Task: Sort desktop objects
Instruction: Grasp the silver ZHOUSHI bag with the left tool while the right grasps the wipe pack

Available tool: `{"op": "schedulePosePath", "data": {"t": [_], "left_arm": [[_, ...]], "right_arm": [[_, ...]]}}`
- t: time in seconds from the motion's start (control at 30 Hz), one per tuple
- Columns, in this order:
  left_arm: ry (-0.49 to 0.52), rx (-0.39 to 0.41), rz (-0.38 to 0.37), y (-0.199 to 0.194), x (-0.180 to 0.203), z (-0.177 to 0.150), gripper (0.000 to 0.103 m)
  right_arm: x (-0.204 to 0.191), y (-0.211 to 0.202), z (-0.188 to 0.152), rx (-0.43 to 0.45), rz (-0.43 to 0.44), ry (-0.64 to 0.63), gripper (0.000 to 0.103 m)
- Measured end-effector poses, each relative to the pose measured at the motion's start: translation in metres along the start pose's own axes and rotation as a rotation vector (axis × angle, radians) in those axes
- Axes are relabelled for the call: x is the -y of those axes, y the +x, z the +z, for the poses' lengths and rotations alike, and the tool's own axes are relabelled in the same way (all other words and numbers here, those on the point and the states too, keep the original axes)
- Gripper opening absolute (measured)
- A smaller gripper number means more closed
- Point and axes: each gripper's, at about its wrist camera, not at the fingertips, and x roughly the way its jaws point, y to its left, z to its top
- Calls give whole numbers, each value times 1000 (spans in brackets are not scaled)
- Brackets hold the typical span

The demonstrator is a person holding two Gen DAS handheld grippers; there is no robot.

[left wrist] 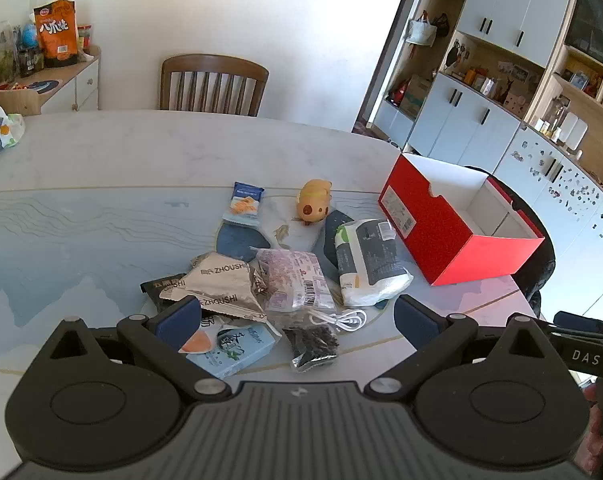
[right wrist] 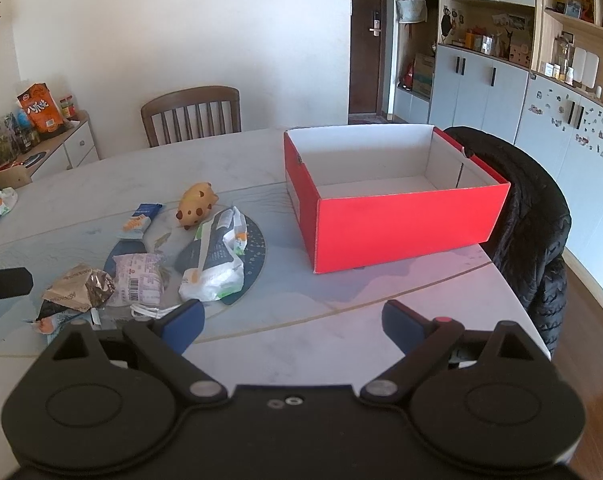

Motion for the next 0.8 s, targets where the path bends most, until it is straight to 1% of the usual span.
{"op": "schedulePosePath", "data": {"t": [0.3, 0.47, 0.7, 0.8], "left_arm": [[31, 9, 3, 3, 0, 1, 103], [55, 19, 21, 9, -4, 3, 103], [111, 25, 55, 26, -16, 2, 103], [117, 6, 68, 39, -25, 2, 103]], "right_arm": [[-10, 6, 4, 6, 21, -19, 95], [-13, 12, 7, 14, 39, -23, 95], [-23, 32, 11, 7, 59, -58, 95], [-31, 45, 14, -1, 64, -81, 94]]}}
